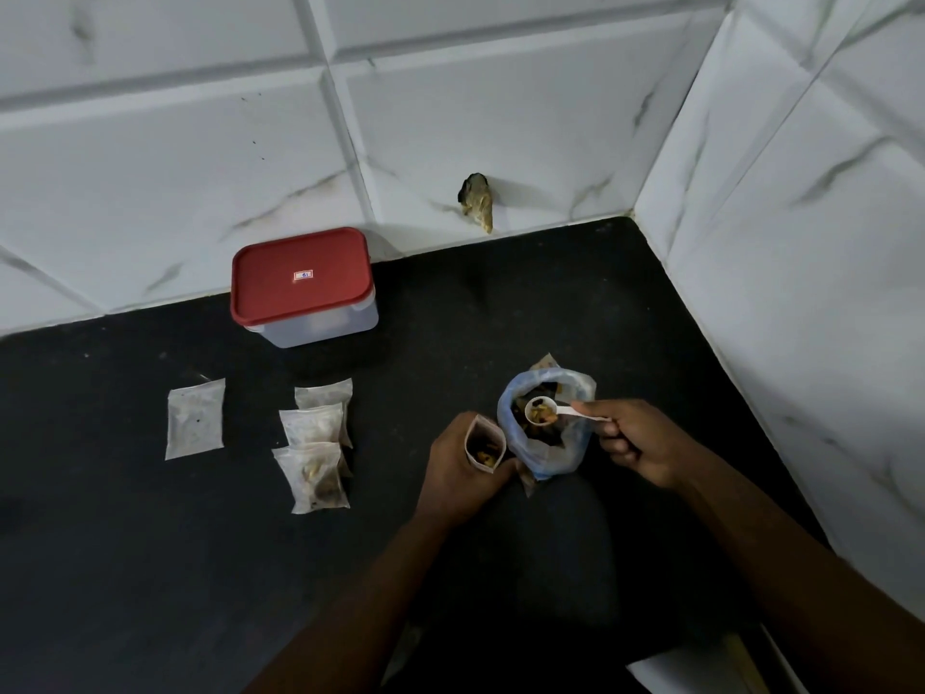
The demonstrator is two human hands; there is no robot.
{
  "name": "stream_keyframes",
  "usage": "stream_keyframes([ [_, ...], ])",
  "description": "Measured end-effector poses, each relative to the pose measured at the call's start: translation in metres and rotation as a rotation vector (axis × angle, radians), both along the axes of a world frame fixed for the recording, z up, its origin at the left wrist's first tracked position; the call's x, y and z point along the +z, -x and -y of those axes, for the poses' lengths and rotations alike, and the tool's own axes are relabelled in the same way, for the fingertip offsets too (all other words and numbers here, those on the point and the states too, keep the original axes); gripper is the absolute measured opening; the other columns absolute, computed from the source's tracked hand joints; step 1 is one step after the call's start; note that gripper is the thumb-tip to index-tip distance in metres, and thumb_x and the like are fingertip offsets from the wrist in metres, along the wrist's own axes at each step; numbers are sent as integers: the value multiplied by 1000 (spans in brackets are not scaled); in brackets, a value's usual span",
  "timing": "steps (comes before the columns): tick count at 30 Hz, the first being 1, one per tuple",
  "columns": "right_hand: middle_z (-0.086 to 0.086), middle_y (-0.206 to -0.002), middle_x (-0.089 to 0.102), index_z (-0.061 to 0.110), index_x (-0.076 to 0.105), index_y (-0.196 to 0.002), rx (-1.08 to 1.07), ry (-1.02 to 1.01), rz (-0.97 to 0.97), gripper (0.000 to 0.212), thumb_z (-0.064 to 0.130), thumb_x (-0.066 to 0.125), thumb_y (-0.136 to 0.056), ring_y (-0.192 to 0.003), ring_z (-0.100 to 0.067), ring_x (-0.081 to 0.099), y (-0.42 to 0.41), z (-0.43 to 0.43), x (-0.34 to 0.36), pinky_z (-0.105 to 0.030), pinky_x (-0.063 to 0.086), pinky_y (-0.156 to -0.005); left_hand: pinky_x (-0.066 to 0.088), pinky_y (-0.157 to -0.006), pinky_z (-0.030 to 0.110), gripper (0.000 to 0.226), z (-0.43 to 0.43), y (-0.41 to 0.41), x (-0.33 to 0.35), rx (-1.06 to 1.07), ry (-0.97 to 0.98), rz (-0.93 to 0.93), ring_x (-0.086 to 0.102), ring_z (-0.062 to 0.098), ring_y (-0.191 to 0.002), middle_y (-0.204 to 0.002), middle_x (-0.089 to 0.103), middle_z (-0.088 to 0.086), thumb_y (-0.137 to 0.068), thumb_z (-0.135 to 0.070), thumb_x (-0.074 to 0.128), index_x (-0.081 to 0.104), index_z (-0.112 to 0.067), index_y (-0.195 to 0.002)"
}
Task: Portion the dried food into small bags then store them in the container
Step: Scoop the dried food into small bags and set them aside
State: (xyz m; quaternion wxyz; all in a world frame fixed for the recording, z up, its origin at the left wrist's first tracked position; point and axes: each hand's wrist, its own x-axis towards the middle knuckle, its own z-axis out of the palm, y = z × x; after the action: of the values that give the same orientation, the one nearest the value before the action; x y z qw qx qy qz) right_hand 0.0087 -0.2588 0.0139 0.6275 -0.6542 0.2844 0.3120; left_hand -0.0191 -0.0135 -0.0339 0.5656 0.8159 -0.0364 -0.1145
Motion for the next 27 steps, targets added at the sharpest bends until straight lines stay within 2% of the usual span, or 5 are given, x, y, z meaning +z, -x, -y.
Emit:
stream_keyframes([
  [7, 6, -55, 38, 24, 66, -54, -48, -49, 27, 39, 30, 68, -93, -46, -7, 30, 1, 3, 11, -21, 22, -43, 61, -83, 41, 35, 0, -2, -2, 25, -15, -2, 69, 11, -94, -100, 69, -6, -77, -32, 88, 63, -26, -101],
  [11, 6, -57, 38, 18, 63, -77, -28, -97, 66, 20, 31, 70, -90, -49, -8, 30, 1, -2, 26, -22, 22, -46, 61, -87, 39, 39, 0, -4, 0, 11, -3, -13, 69, 7, -98, -105, 69, -7, -77, -29, 89, 63, -28, -106],
  [18, 4, -56, 39, 20, 65, -69, 124, -119, 124, 26, 32, 70, -91, -48, -8, 31, 12, -31, 39, -23, 22, -47, 60, -89, 37, 40, 0, -3, 1, 9, 16, -21, 70, 6, -102, -108, 71, -8, -75, -28, 89, 64, -28, -107],
  [22, 3, -58, 49, 4, 74, -102, 241, 19, 172, 31, 34, 68, -94, -48, -6, 40, 21, -49, 37, -18, 32, -46, 59, -82, 32, 37, 0, -2, 1, 24, -4, -21, 70, 7, -93, -100, 71, -6, -76, -22, 89, 64, -29, -102],
  [27, 12, -79, 72, 32, 75, -103, 445, 304, 426, 11, 32, 66, -96, -75, 4, 66, 34, -62, 28, -16, 50, -72, 58, -73, 29, 27, 0, -2, 1, 39, 14, -20, 69, 11, -85, -93, 70, -4, -80, -25, 87, 65, -25, -95],
])
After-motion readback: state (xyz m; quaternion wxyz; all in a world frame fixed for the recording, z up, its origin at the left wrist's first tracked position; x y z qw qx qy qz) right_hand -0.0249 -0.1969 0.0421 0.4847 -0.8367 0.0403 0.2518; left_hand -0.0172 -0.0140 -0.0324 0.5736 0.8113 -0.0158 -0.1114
